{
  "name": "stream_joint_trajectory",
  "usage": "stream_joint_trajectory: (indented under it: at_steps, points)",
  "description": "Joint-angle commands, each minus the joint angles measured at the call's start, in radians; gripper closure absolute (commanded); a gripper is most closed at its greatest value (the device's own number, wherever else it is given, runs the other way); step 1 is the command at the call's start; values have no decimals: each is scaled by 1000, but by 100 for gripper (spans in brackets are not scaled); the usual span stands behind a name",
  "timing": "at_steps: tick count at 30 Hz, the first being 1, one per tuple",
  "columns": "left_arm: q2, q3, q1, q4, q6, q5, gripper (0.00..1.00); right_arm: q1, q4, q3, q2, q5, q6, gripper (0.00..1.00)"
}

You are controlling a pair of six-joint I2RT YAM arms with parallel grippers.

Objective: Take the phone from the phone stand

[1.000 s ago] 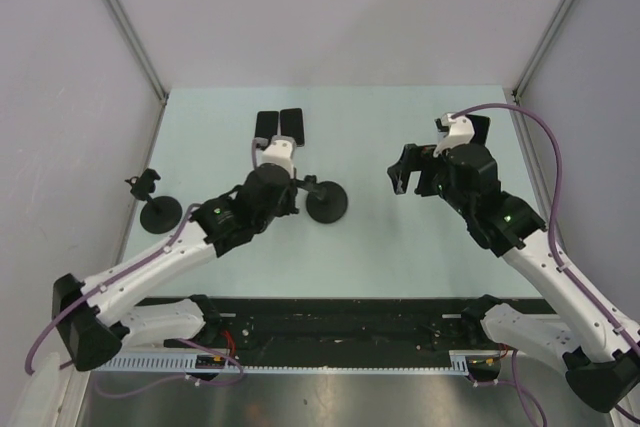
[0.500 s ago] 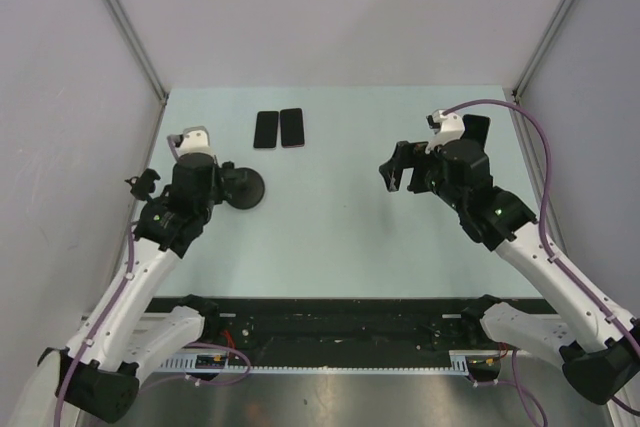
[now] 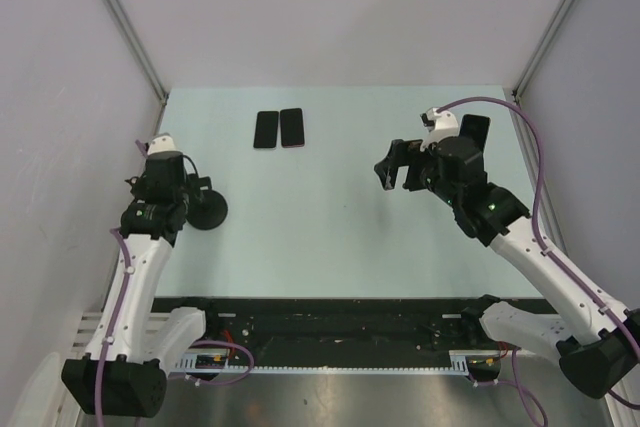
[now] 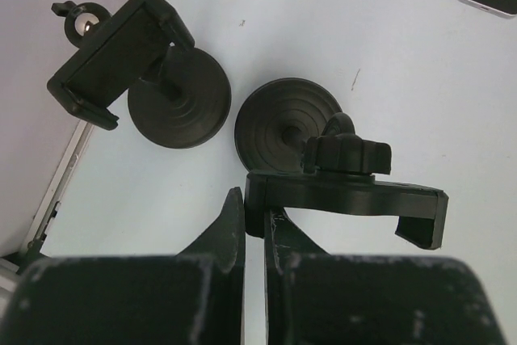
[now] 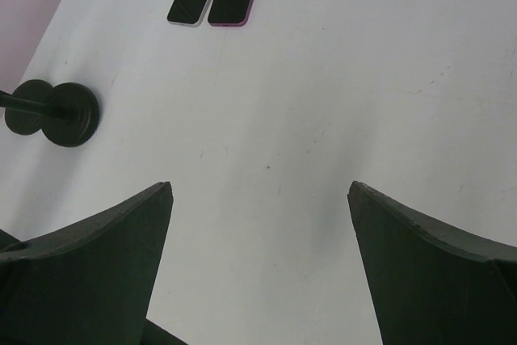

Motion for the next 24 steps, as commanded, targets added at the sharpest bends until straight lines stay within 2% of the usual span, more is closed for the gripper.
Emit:
stream_joint_trajectory:
  at_steps: [1, 4, 7, 8, 10, 13, 14, 19, 20, 24]
  points:
    - [35, 66, 48, 66, 0, 54, 100, -7, 53, 3, 11, -18, 1, 5]
    - [60, 69, 94, 66, -8, 107, 93, -11, 55, 3, 16, -19, -3, 5]
    - [62, 70, 110, 66, -11, 120, 77, -14, 52, 3, 14, -16, -11, 4]
    - [62, 73, 113, 66, -11, 118, 67, -15, 52, 3, 14, -12, -12, 5]
    - [63, 83, 113, 65, -8, 126, 61, -15, 48, 3, 14, -10, -17, 4]
    - [60, 102, 113, 65, -10, 155, 47, -20, 51, 3, 17, -10, -20, 4]
    - [60, 109, 114, 63, -10, 159, 39, -20, 53, 3, 19, -9, -22, 5]
    - [51, 158, 114, 39, 3, 167, 19, -35, 70, 3, 14, 8, -38, 4]
    - [48, 170, 111, 32, 7, 167, 12, -40, 71, 3, 16, 16, -48, 4]
    - [33, 250, 96, 3, 30, 193, 2, -84, 58, 13, 13, 77, -69, 2]
